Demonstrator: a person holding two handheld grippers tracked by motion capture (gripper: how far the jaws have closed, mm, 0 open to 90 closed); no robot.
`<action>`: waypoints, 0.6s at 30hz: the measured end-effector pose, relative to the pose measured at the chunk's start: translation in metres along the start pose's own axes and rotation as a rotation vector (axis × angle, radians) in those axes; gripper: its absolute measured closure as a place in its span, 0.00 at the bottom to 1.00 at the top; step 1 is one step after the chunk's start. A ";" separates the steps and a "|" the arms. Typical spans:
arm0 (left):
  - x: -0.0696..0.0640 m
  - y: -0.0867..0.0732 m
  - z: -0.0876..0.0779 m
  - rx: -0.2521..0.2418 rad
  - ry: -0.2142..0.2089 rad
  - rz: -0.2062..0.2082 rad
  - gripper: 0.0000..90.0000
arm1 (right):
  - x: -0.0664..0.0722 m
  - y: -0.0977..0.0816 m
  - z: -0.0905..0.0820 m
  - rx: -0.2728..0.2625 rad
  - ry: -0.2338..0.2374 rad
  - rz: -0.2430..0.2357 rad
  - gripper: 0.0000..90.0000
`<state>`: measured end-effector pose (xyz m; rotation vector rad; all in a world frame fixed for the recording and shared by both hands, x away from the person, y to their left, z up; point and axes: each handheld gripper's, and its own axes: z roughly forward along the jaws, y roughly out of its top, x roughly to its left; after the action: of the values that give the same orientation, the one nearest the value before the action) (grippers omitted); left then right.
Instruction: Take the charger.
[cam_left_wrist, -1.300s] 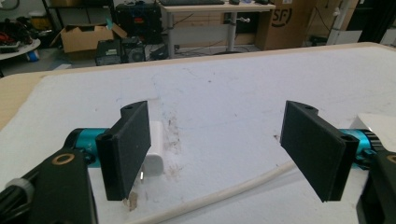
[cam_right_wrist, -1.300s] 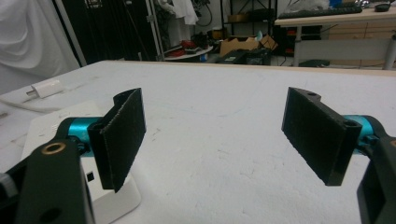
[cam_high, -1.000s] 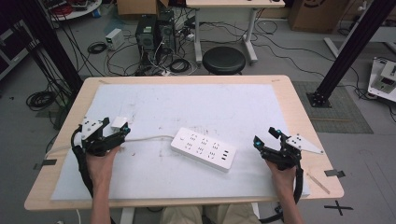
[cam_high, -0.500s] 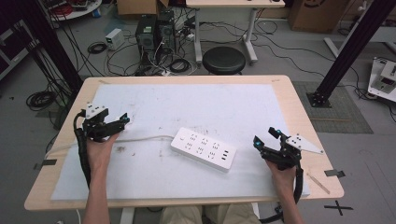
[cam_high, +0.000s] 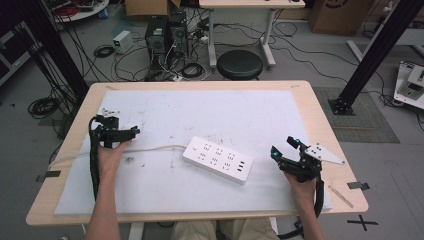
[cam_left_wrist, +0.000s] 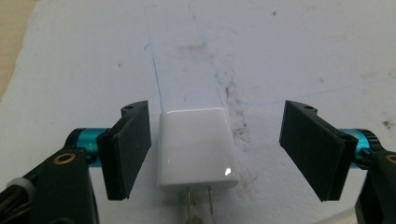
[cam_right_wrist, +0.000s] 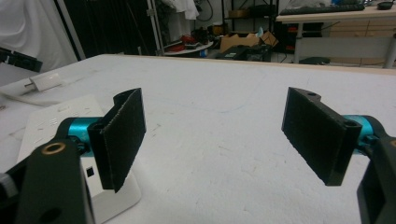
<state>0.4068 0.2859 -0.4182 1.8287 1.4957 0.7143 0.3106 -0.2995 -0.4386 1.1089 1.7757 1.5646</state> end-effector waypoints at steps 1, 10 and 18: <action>0.001 -0.001 0.002 0.016 0.004 -0.004 0.28 | 0.000 0.000 0.000 0.000 0.000 0.000 0.25; 0.008 -0.013 0.014 0.069 0.009 -0.048 0.28 | 0.000 0.000 0.000 0.001 0.001 -0.005 0.25; 0.007 -0.017 0.019 0.091 0.021 -0.033 0.30 | 0.001 0.000 0.001 0.008 -0.002 -0.005 0.25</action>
<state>0.4121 0.2923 -0.4431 1.8643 1.5920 0.6613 0.3107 -0.2985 -0.4386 1.1090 1.7835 1.5546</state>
